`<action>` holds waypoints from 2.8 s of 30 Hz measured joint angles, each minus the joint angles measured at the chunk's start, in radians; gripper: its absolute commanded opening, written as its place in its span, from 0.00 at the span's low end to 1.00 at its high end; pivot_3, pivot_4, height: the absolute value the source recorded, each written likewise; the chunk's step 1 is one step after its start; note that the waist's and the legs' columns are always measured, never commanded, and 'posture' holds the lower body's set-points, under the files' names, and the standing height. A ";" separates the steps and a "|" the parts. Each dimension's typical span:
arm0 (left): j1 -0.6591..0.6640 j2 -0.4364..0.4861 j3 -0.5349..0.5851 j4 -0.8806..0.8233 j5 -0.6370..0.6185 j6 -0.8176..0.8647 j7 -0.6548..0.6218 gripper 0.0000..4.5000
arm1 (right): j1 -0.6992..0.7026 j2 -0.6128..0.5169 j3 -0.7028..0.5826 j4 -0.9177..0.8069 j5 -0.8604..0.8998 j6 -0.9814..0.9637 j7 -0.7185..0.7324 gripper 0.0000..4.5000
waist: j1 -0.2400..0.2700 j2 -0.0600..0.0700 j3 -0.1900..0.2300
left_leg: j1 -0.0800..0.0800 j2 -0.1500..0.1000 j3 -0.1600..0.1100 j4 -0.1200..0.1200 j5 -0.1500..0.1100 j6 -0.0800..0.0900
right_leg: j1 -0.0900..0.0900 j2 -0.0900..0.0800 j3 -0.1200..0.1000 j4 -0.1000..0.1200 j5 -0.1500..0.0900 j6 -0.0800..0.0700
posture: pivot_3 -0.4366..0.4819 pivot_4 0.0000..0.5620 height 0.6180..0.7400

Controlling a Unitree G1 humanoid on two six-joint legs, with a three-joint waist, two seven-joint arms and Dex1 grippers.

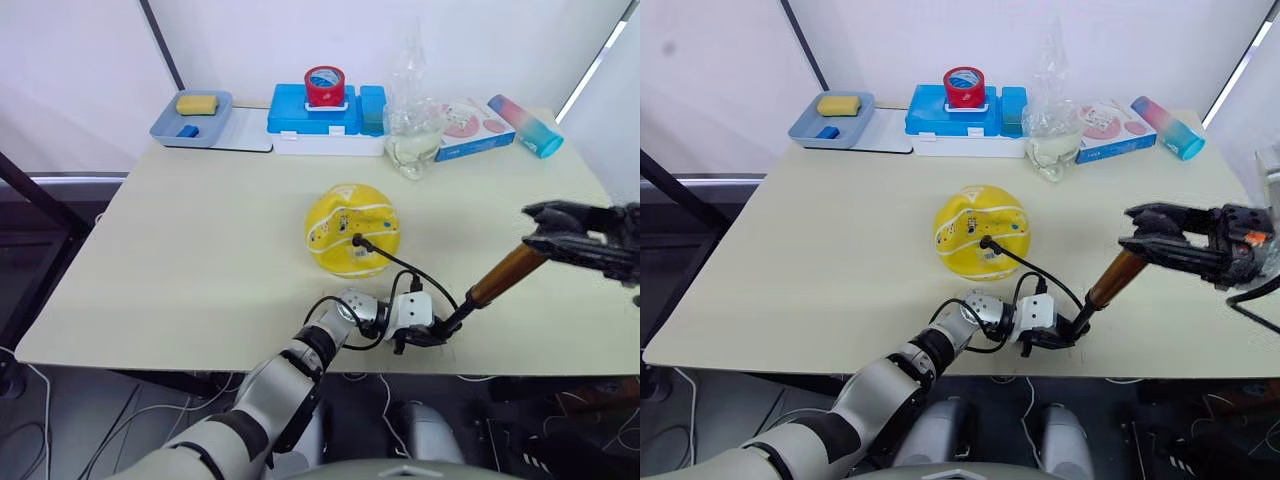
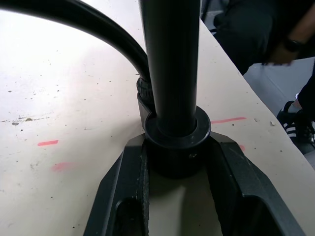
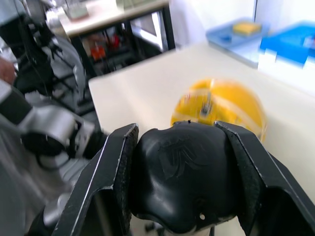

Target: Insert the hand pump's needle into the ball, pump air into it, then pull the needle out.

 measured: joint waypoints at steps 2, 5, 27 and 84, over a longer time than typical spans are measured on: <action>0.000 0.000 0.000 0.001 0.001 0.000 0.003 0.26 | 0.020 0.022 0.026 -0.006 -0.029 -0.016 -0.002 0.43 | 0.000 0.000 0.000 | 0.000 0.000 0.000 0.000 0.000 0.000 | 0.000 0.000 0.000 0.000 -0.001 0.001 | 0.48 0.27 1.00; 0.000 0.001 0.000 0.001 0.001 0.000 0.004 0.26 | 0.062 0.051 0.092 -0.024 -0.102 -0.058 0.008 0.43 | 0.000 0.001 0.000 | 0.001 0.000 -0.001 0.000 0.000 0.000 | 0.000 0.001 0.000 0.000 -0.002 0.004 | 0.48 0.27 1.00; 0.001 0.000 0.000 -0.001 0.005 -0.001 0.006 0.26 | 0.060 0.117 0.162 0.001 -0.188 -0.136 0.041 0.43 | 0.000 0.001 -0.001 | 0.001 0.000 -0.001 0.000 0.000 0.000 | 0.001 0.000 0.000 0.000 -0.001 0.002 | 0.48 0.27 1.00; 0.000 -0.006 0.000 0.009 0.007 -0.001 0.016 0.25 | -0.047 -0.037 -0.055 0.030 0.061 0.058 0.021 0.43 | 0.001 0.001 -0.004 | 0.001 0.000 -0.002 0.000 0.000 0.000 | 0.002 -0.001 -0.001 0.000 -0.001 0.002 | 0.48 0.27 1.00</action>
